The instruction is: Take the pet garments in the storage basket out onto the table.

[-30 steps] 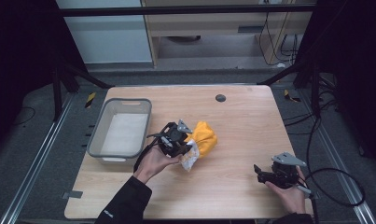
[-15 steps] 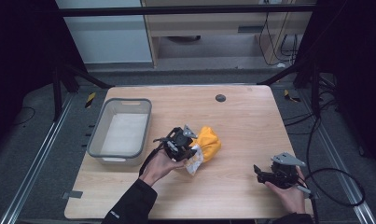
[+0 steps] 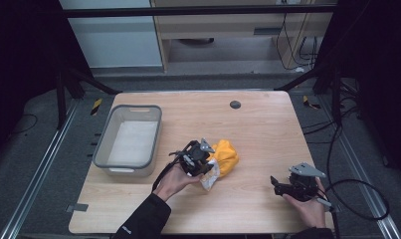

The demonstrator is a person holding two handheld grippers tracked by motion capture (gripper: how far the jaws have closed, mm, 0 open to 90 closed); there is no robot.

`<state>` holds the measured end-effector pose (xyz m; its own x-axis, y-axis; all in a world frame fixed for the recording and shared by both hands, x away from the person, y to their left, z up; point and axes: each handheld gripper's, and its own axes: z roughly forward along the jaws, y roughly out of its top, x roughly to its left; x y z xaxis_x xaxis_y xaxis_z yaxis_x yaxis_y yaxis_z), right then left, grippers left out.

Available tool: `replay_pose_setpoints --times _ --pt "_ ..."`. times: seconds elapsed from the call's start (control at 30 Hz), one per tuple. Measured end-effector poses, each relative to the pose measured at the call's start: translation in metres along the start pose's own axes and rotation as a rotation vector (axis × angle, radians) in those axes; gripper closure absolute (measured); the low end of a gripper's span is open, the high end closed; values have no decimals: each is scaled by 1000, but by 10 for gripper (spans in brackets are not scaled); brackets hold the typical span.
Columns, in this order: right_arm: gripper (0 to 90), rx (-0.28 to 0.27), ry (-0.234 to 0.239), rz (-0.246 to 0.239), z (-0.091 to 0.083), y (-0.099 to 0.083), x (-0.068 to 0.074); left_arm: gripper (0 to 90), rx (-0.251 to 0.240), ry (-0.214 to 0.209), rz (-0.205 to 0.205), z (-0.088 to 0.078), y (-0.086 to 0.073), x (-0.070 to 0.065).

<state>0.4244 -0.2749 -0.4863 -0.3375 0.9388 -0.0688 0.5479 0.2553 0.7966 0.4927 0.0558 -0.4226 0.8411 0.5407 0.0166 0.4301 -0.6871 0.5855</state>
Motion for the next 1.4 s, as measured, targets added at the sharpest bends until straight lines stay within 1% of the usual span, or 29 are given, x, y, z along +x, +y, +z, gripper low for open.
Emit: replay_pose_setpoints --times 0.17,0.33,0.43,0.57,0.77,0.93,0.97,1.2,1.27,1.4 --pt "118 1 0 2 0 0 0 814 10 -8 1 6 -3 -1" --pt "118 6 3 -2 0 0 1 799 9 -9 1 8 -3 -1" --pt "118 4 2 -5 0 0 0 771 9 -12 -4 8 -4 -1" --pt "118 6 2 -1 0 0 0 709 10 -8 -4 9 -4 -1" --pt "116 7 3 0 0 0 0 606 2 10 -8 10 -6 0" --pt "115 6 4 -2 0 0 0 548 -7 3 -1 9 -8 0" --pt "115 6 2 -2 0 0 0 538 -12 4 0 8 -8 0" --pt "109 8 2 0 0 0 0 385 -43 -17 -8 2 -12 1" --pt "106 8 0 -1 1 0 0 361 -53 -22 -11 0 -15 2" --pt "105 8 0 -1 0 0 0 332 -89 -17 -16 -6 -20 4"
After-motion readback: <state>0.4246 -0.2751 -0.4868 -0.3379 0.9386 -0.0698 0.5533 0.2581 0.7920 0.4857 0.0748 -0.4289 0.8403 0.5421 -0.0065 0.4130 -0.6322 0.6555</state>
